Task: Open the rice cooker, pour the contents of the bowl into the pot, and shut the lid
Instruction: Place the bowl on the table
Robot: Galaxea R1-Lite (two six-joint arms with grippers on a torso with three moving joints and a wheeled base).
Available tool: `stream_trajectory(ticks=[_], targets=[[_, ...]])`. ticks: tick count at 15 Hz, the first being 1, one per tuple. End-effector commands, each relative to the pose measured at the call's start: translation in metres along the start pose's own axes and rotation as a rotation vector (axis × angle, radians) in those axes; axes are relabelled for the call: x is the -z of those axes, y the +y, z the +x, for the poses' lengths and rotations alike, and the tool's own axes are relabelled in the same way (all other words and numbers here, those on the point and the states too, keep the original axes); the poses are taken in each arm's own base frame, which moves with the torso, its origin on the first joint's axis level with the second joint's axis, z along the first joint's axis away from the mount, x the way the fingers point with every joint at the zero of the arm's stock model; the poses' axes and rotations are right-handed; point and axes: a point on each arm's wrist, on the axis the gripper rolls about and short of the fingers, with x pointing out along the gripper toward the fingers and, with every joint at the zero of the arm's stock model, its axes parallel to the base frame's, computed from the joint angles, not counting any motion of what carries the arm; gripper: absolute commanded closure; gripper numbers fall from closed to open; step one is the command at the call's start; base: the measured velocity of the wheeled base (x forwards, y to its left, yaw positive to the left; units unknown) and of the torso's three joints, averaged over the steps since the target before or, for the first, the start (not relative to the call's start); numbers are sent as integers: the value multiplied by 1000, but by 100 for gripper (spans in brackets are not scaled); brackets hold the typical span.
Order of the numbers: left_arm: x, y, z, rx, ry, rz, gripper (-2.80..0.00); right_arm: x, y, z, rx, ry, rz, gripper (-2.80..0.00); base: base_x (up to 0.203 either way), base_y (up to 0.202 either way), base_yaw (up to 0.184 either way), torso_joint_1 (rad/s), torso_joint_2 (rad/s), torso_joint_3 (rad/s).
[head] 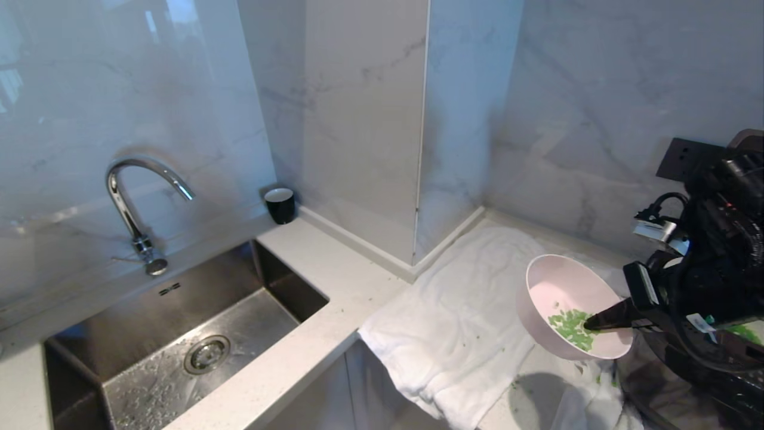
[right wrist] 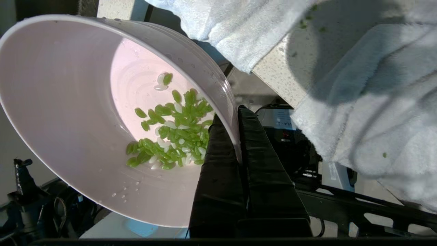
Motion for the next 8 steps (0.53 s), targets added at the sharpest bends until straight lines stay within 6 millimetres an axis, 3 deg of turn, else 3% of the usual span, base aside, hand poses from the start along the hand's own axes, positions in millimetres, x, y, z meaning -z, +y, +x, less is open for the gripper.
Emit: stream_trajectory(ticks=[1,6,8], targets=[[0,0,0,-1,3,0,0,-15,1,23,17,57,19,0,0,0,0,0,0,0],[0,0,0,-1,2,0,0,-52,0,86,44,127,47,0,0,0,0,0,0,0],[0,0,0,-1,1,0,0,-62,8,104,35,127,49,0,0,0,0,0,0,0]])
